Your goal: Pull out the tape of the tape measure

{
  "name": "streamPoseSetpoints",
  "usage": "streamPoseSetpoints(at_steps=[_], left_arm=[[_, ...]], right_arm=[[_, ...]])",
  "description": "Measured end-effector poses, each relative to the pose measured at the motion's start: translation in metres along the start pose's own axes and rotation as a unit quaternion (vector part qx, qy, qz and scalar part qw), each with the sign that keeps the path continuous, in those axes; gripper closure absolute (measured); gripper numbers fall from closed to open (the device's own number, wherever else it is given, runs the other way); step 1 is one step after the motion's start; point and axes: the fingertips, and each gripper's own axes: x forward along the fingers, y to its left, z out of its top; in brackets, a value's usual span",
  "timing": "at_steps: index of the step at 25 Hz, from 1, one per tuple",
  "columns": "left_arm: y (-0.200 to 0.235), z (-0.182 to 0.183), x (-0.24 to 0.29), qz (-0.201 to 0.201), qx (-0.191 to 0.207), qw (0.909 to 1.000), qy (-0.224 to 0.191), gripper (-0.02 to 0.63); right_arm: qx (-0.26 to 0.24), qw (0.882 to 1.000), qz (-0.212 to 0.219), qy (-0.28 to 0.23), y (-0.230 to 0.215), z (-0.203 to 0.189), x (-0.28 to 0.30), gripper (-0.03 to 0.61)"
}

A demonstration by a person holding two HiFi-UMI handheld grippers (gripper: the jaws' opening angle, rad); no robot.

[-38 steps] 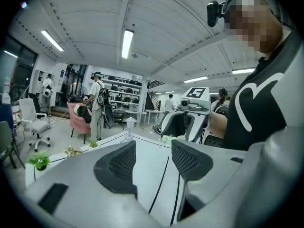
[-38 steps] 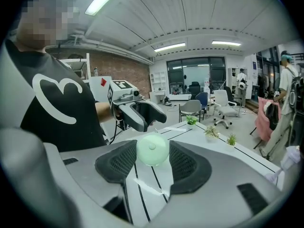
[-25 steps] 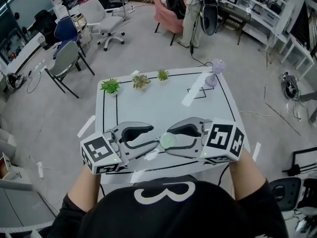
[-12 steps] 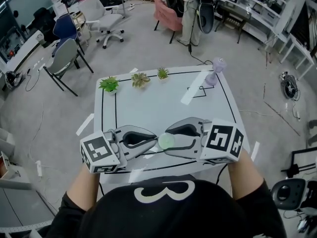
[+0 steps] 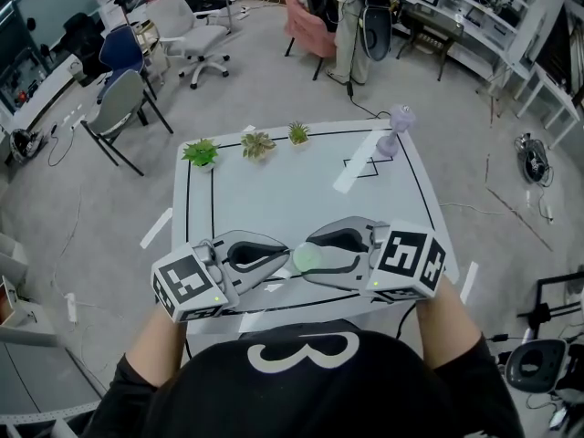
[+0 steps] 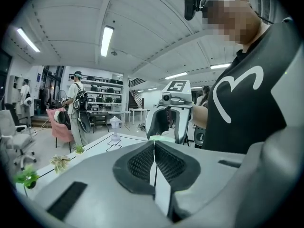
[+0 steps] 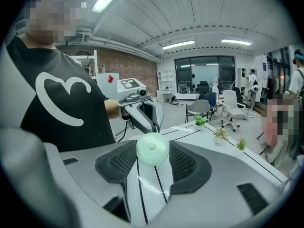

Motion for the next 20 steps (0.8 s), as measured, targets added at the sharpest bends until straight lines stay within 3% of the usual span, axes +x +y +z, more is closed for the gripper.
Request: streamPoseSetpoints(at_steps=[11, 20], left_arm=[[-0.003, -0.001, -0.008, 0.040, -0.010, 0.9991, -0.002, 0.601], [0.012, -0.001, -0.025, 0.117, -0.031, 0.9926, -0.011, 0.603]], right_arm=[[0.013, 1.000, -0.016, -0.006, 0.003, -0.006, -0.013, 0.359], [0.024, 0.999, -0.048, -0.005, -0.006, -0.011, -0.019, 0.359]])
